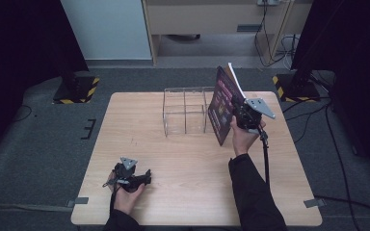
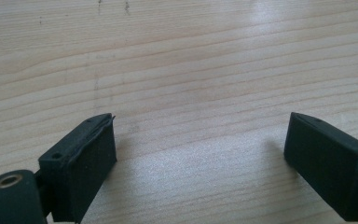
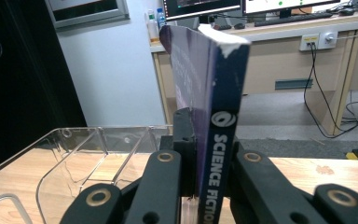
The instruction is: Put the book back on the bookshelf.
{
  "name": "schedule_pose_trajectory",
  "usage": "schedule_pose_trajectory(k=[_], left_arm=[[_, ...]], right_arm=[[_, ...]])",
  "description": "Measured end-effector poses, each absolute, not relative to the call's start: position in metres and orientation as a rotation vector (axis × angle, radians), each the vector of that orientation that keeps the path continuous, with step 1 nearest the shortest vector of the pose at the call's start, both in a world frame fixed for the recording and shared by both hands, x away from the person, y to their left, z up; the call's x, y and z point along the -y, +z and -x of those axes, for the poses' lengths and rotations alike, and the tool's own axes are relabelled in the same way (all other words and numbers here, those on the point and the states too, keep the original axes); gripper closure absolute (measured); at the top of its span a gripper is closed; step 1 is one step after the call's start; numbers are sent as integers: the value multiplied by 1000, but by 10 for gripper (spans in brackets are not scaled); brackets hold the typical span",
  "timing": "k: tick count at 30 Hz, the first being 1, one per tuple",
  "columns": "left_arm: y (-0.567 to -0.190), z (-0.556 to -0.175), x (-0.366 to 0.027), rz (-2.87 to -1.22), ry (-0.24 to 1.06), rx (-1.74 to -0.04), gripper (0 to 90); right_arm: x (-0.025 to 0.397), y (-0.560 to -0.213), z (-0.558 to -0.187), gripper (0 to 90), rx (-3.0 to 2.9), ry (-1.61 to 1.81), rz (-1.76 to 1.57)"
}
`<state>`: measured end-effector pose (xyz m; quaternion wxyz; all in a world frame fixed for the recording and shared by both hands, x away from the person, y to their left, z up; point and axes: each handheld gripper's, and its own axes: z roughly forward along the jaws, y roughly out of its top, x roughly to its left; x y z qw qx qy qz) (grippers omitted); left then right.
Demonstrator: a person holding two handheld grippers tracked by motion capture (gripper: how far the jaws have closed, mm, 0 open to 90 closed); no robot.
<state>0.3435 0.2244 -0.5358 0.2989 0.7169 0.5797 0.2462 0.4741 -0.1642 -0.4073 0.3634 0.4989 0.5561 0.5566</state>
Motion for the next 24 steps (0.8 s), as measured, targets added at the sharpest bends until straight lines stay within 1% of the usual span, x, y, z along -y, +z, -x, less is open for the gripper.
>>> schedule_pose_trajectory(k=[7,11,12,15,16,17,19,21,22,23,24], left_arm=[[-536,-344,-224,-1904,654,-1540,80],[-536,-344,-224,-1904,654,-1540,81],[-536,-344,-224,-1904,654,-1540,80],[-536,-343,-224,-1903,653,-1540,80],[-536,-343,-224,-1903,654,-1540,80],[-536,-343,-224,-1903,654,-1540,80],[-536,-344,-224,-1904,654,-1540,80],[-536,-344,-224,-1904,654,-1540,81],[-536,-344,-224,-1904,654,-1540,80],[-536,-344,-224,-1904,654,-1540,80],[-536,-344,-224,-1904,654,-1540,80]], right_arm=[[164,-406,-474,831,-1458,1416,-1271],[165,-406,-474,771,-1472,1403,-1253],[165,-406,-474,771,-1472,1403,-1253],[163,-407,-475,713,-1475,1394,-1250],[163,-408,-476,670,-1480,1388,-1246],[163,-408,-476,670,-1480,1388,-1246],[162,-409,-477,621,-1481,1385,-1243],[162,-409,-477,560,-1480,1387,-1250],[163,-409,-477,493,-1485,1384,-1251],[163,-410,-477,452,-1487,1385,-1251],[163,-410,-477,452,-1487,1385,-1251]])
